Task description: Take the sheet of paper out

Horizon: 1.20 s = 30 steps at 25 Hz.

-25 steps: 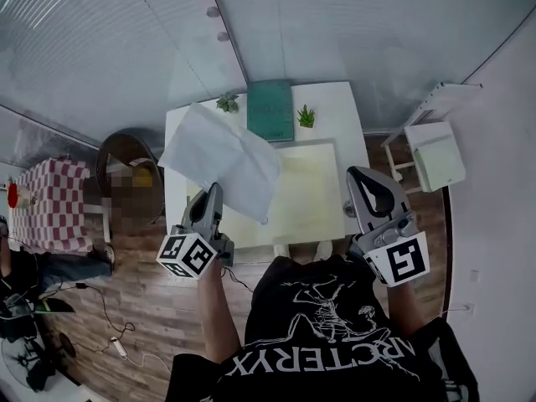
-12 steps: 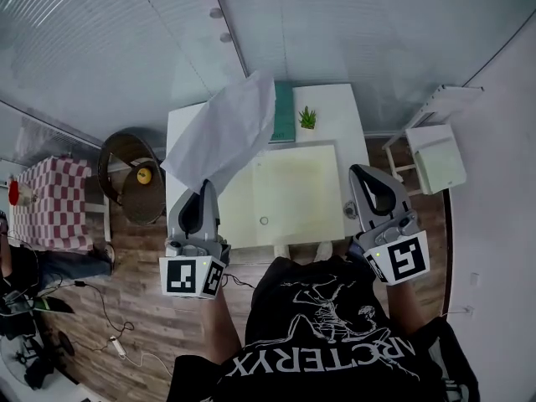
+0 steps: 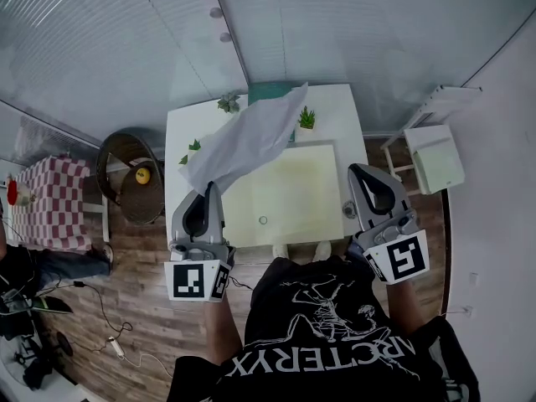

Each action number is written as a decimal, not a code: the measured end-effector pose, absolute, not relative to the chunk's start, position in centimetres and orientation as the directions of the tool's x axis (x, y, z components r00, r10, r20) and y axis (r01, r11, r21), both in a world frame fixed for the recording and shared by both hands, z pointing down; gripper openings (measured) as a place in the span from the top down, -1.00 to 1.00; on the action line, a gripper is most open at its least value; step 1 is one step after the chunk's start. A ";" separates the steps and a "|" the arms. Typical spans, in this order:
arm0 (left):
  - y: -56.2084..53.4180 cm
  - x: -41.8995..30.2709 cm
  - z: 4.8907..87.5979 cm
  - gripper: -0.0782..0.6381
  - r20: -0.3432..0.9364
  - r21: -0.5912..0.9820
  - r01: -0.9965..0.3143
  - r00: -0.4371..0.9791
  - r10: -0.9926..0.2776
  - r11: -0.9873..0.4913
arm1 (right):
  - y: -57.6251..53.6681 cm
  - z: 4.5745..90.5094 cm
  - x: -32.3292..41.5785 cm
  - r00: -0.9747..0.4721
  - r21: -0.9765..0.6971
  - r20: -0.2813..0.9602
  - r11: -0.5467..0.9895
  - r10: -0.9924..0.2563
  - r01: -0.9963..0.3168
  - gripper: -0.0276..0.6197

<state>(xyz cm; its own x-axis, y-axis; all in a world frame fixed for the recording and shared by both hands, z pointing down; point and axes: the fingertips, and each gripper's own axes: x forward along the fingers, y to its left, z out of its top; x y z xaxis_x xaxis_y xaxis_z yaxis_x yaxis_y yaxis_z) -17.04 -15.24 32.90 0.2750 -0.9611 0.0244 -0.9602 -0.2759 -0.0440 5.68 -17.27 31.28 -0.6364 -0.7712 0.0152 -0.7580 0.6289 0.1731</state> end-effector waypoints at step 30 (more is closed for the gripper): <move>-15.8 -15.5 34.0 0.75 0.064 -0.029 -0.946 0.319 -0.945 -0.322 | -17.1 31.7 6.0 -0.625 0.177 0.025 0.619 -0.780 -0.765 0.88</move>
<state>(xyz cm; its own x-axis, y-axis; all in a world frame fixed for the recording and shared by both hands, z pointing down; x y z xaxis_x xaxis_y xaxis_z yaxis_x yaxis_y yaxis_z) -15.50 -15.80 34.03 0.3195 -0.9454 0.0643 -0.9464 -0.3218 -0.0290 6.03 -17.15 31.69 -0.6250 -0.7802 0.0247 -0.7654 0.6187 0.1773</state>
